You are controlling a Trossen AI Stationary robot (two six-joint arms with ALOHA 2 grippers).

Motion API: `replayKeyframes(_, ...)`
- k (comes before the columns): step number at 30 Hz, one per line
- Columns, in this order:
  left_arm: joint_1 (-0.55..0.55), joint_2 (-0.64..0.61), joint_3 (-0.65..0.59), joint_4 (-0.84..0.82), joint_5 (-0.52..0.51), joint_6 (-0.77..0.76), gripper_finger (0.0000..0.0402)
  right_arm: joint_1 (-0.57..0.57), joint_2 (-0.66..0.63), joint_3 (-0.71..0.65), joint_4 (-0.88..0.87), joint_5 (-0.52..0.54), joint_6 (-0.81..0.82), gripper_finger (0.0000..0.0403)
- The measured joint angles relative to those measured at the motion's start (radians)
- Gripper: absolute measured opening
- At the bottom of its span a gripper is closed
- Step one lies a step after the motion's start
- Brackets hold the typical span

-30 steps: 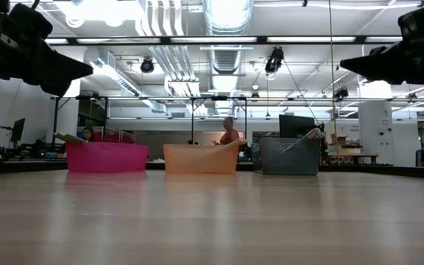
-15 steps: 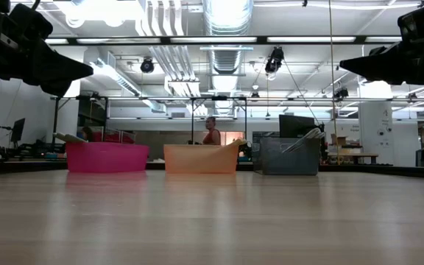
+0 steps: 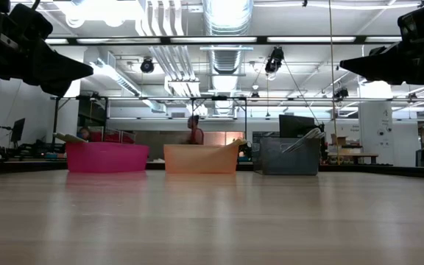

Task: Sort silverware by color (type)

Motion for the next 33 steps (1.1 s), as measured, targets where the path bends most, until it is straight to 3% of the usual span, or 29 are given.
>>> replayKeyframes(33,0.0,0.0,0.0,0.0,0.0,0.0,0.0,0.0,0.0,0.0,0.0,0.0,0.0,0.0084)
